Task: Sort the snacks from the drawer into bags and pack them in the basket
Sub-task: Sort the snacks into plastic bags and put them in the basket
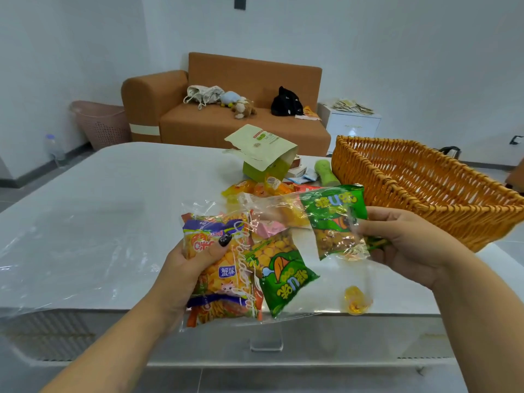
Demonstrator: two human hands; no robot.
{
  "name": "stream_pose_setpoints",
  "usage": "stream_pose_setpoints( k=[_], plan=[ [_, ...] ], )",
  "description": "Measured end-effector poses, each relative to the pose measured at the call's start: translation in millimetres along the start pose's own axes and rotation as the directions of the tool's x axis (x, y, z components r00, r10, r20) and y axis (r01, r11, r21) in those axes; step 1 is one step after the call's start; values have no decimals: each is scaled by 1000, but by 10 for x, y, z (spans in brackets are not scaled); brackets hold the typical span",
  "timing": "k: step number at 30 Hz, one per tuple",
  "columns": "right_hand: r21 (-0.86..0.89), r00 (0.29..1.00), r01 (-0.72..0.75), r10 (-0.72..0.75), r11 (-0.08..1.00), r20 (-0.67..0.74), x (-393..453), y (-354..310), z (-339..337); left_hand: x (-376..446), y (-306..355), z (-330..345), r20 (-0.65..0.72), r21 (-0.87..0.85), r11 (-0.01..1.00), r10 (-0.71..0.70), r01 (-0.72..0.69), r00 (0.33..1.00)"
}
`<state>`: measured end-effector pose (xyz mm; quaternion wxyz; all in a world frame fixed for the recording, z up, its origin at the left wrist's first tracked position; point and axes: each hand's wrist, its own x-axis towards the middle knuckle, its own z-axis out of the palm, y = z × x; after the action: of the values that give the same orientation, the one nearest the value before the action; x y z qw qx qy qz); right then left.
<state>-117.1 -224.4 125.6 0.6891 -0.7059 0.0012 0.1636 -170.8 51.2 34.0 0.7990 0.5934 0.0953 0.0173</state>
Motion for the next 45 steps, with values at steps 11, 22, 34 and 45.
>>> stream_pose_setpoints(
  k=[11, 22, 34, 45],
  plan=[
    [-254, 997, 31, -14, 967, 71, 12, 125, 392, -48, -46, 107, 33, -37, 999, -39, 40, 999],
    [-300, 987, 153, -133, 941, 85, 20, 54, 420, -75, 7, 127, 7, -263, 951, -167, 162, 986],
    [-175, 969, 247, -246, 953, 25, 104, 74, 443, -66, -29, 161, -35, -401, 902, -190, 160, 981],
    [-421, 835, -113, -143, 900, -530, 1180, 579, -350, 35, -79, 241, -42, -506, 847, -216, 166, 975]
  ],
)
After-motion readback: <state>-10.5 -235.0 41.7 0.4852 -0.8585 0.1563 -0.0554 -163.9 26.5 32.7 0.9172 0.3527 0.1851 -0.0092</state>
